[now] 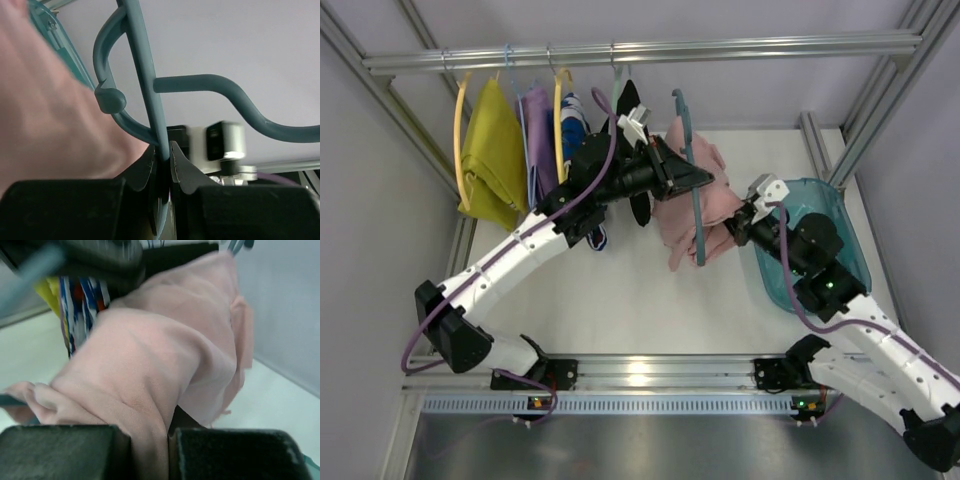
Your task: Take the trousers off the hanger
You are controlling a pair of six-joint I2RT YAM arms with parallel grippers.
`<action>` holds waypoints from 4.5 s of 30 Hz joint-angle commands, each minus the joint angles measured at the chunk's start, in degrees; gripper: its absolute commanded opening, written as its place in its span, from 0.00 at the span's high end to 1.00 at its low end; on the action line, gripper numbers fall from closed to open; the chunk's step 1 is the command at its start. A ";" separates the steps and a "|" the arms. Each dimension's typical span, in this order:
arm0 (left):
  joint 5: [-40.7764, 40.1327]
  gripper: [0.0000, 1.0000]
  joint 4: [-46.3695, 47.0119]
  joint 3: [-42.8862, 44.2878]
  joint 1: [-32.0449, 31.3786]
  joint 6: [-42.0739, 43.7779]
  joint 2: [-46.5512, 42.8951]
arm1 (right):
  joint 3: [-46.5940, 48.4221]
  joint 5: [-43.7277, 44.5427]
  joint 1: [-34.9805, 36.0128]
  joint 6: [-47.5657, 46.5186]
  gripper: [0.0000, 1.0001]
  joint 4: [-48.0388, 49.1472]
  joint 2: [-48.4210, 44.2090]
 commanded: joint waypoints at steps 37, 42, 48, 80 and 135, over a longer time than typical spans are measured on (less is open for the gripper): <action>6.79 1.00 7.45 -21.24 -0.15 15.74 -11.53 | 42.02 32.34 -14.13 -2.14 1.00 -23.75 -7.24; 7.50 1.00 7.89 -18.78 -0.15 19.88 -11.45 | 34.29 41.49 -14.14 -6.55 1.00 -20.76 -9.88; 8.20 1.00 7.89 -16.67 -0.15 21.29 -11.01 | 25.06 43.70 -14.22 -5.76 1.00 -15.15 -10.67; 8.46 1.00 7.89 -13.86 -0.15 21.55 -9.86 | 15.92 53.47 -29.42 29.31 1.00 -31.40 7.78; -11.13 1.00 12.11 -2.17 -11.93 6.08 9.73 | 10.99 -43.40 -39.02 31.52 0.32 -34.81 -11.29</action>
